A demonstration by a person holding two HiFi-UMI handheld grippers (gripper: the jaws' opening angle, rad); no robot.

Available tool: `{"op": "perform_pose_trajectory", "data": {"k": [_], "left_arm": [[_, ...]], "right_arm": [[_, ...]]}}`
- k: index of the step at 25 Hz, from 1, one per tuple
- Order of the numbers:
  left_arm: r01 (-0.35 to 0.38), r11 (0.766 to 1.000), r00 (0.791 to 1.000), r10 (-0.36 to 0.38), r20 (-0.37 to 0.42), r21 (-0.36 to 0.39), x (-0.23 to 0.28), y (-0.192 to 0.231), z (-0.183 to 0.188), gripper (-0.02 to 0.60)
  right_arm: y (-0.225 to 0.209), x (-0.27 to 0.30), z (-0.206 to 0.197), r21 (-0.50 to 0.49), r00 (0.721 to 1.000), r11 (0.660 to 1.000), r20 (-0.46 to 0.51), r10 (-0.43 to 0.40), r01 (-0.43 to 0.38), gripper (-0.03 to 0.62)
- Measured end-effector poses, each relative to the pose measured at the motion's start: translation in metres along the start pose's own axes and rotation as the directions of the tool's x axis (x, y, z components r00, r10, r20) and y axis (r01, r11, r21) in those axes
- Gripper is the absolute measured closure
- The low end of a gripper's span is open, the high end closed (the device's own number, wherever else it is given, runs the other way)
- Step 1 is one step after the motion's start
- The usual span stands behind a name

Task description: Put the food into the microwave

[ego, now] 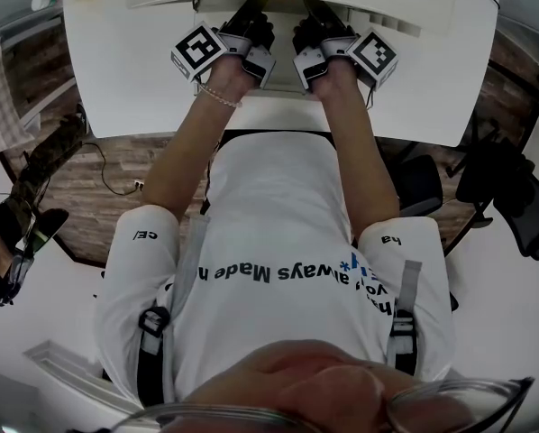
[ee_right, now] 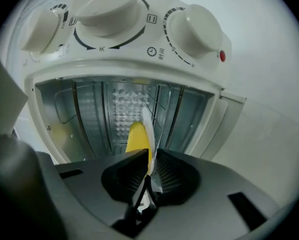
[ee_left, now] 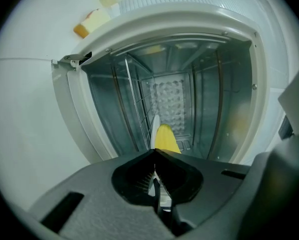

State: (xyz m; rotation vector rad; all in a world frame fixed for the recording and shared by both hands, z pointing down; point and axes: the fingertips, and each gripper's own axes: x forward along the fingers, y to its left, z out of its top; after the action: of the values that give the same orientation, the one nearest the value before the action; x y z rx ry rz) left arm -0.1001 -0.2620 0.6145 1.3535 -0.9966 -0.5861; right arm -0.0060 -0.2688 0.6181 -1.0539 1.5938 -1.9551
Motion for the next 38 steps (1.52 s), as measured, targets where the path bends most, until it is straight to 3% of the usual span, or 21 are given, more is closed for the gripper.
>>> {"op": "perform_pose_trajectory", "data": {"k": [9,16,21,26,28,32,34,38], "left_arm": [[0.012,1.0,1.0,-0.012,0.005,-0.012,0.01,-0.002,0.0,0.571],[0.009,1.0,1.0,-0.009,0.004,0.018,-0.007,-0.007,-0.003,0.569],[0.033,0.998,0.999,-0.033,0.008,0.058,-0.027,-0.022,-0.01,0.569],[0.07,0.986,0.997,-0.072,0.009,0.152,-0.047,-0.053,-0.013,0.571],[0.094,0.976,0.995,-0.097,0.003,0.198,-0.054,-0.069,-0.015,0.571],[0.128,0.929,0.992,-0.126,-0.029,0.348,-0.069,-0.099,-0.02,0.571],[0.136,0.9,0.99,-0.134,-0.034,0.413,-0.079,-0.113,-0.022,0.571],[0.14,0.834,0.99,-0.138,-0.044,0.533,-0.094,-0.136,-0.027,0.571]], "right_arm": [[-0.004,-0.003,-0.007,-0.011,1.0,1.0,-0.025,-0.014,0.014,0.571],[0.001,-0.019,-0.009,-0.075,0.999,0.997,-0.041,-0.019,0.016,0.571],[0.016,-0.035,-0.01,-0.187,0.998,0.982,-0.06,-0.002,-0.009,0.571],[0.042,-0.055,-0.009,-0.335,0.997,0.941,-0.078,0.017,-0.042,0.572],[0.053,-0.064,-0.008,-0.401,0.996,0.914,-0.083,0.021,-0.053,0.572],[0.076,-0.084,-0.006,-0.553,0.996,0.83,-0.08,0.031,-0.07,0.572],[0.09,-0.094,-0.007,-0.629,0.996,0.773,-0.08,0.039,-0.081,0.572],[0.113,-0.112,-0.011,-0.775,0.996,0.626,-0.079,0.038,-0.085,0.572]]}}
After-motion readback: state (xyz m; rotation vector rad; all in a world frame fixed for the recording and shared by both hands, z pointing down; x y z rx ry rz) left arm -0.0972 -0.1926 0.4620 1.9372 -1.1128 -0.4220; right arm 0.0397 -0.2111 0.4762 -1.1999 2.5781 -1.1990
